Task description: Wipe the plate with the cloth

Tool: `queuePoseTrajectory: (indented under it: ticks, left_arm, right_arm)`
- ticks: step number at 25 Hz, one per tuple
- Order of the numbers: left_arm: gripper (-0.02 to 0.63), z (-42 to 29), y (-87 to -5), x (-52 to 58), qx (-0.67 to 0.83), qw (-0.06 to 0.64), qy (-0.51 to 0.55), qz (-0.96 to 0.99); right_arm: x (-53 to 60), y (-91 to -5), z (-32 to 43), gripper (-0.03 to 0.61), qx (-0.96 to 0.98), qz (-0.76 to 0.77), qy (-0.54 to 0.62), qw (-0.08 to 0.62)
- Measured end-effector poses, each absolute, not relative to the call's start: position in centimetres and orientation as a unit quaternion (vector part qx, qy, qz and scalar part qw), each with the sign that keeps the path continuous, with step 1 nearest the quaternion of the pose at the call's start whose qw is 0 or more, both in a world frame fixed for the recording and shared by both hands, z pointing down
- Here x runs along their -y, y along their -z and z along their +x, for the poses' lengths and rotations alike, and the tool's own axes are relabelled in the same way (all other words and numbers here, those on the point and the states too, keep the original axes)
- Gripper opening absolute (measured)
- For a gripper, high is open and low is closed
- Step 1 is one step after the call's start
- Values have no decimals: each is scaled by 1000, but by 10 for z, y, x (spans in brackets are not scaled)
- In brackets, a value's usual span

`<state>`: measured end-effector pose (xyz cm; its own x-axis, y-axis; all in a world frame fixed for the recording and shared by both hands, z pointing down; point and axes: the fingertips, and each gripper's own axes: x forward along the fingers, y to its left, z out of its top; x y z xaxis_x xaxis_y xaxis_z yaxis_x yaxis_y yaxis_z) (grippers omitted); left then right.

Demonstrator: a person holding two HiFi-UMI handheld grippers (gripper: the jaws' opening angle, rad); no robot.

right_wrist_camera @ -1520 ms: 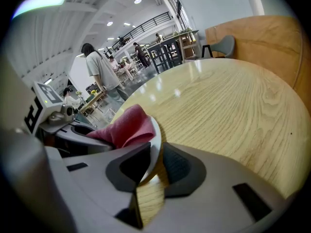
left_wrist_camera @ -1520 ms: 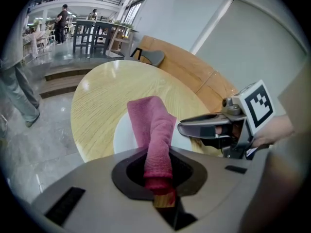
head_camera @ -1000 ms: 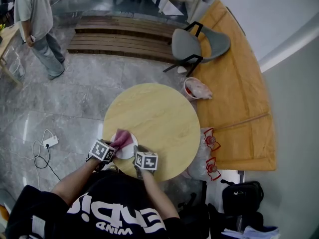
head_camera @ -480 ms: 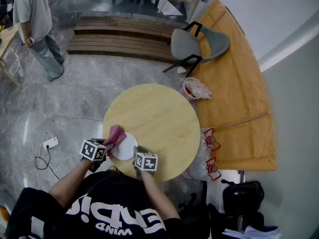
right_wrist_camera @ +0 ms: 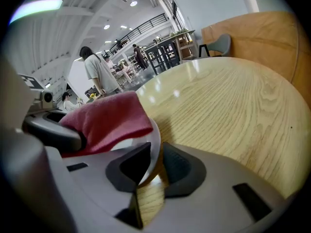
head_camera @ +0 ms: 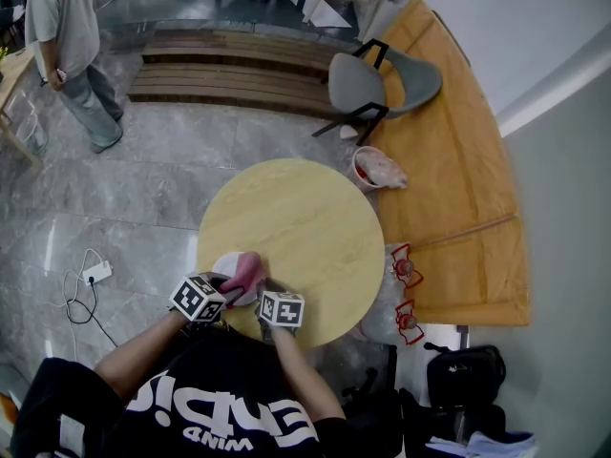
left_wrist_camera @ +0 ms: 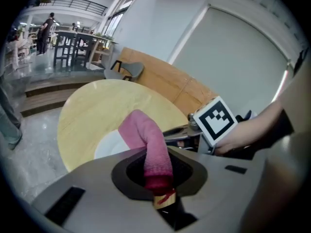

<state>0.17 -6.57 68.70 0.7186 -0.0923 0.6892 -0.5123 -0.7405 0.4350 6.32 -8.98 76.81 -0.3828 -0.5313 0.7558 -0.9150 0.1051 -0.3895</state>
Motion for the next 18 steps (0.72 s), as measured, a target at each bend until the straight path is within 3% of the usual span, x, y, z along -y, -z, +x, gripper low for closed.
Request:
queuePoseTrajectory:
  ticks: [18]
  left_arm:
    - [52, 25, -743, 28, 110, 355, -400, 838]
  right_arm:
    - [90, -766, 64, 89, 706, 514, -434, 222]
